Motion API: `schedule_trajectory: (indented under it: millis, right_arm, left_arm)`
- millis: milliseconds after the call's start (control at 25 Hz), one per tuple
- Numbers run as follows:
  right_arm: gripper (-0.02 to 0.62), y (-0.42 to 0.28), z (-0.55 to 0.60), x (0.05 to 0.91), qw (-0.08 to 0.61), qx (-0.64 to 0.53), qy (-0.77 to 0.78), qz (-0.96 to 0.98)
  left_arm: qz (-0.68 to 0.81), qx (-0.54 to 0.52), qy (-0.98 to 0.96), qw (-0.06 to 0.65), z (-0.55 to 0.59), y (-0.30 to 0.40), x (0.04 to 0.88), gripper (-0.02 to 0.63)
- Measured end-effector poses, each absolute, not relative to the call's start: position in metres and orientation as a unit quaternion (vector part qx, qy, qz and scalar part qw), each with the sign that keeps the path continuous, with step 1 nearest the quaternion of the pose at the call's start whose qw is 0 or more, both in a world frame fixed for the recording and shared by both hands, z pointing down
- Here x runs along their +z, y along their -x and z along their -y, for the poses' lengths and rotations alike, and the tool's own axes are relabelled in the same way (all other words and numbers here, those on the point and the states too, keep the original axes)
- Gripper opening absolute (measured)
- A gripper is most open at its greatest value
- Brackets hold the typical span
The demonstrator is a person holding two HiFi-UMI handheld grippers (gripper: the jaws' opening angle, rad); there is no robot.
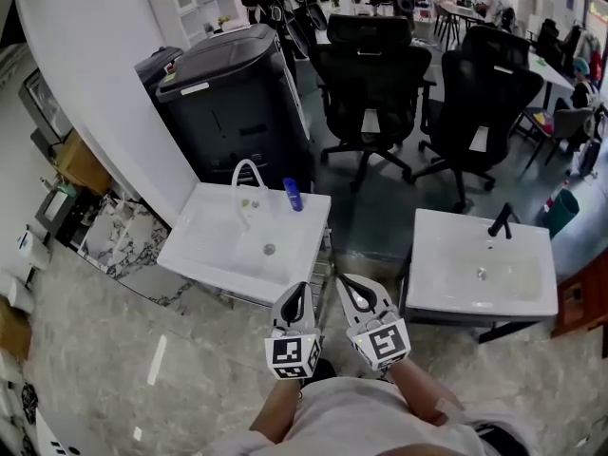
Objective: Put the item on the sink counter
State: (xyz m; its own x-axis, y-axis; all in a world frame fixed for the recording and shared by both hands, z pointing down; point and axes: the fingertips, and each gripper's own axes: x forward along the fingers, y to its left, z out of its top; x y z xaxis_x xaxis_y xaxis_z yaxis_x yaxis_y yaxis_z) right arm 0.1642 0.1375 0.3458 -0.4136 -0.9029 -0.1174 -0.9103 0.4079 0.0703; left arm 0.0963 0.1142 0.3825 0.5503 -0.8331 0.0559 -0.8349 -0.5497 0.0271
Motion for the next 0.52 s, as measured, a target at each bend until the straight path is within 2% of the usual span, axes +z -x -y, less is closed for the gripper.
schedule_trajectory:
  millis: [520]
  right_arm:
    - [0.005,-0.188,-0.131,0.362,0.044,0.046,0.573,-0.817]
  left_arm:
    - [0.456,0.041,-0.889,0.032,-0.110,-0.110,0.398,0.011]
